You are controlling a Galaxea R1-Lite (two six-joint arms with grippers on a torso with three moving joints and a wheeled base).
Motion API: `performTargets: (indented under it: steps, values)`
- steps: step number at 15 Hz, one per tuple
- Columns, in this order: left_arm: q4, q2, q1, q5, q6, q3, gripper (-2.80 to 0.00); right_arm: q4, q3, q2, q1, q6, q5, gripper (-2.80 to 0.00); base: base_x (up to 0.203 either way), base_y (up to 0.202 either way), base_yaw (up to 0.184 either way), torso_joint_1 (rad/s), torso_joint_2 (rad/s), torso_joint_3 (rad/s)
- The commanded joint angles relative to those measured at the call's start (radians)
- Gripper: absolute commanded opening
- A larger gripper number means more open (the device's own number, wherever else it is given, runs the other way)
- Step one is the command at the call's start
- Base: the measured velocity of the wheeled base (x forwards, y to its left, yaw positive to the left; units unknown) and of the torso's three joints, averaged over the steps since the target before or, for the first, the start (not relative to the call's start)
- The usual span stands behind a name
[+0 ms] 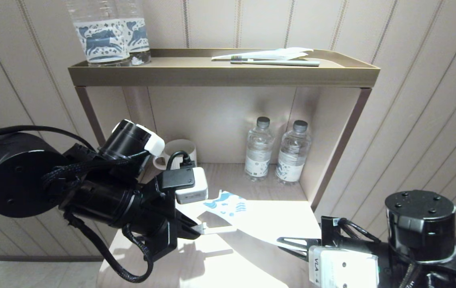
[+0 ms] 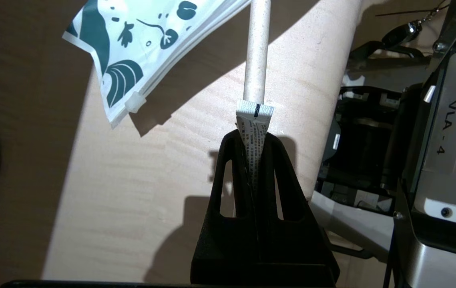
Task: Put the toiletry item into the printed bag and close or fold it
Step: Place the toothbrush in the storage bag
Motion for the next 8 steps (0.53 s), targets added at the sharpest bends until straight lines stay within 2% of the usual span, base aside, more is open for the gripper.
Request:
performTargets:
  steps: [1,8]
  values:
    - [-0.012,0.011,0.010,-0.003,0.003,-0.003,-2.80,-0.004,0.007,-0.001,0.000,-0.006,0.002,-2.80,0.000,0.000,0.000,0.000,0.00,0.000]
    - [-0.031,0.038,0.019,-0.004,0.002,-0.032,-2.80,-0.004,0.010,0.000,0.001,-0.006,0.002,-2.80,0.000,0.000,0.000,0.000,0.00,0.000]
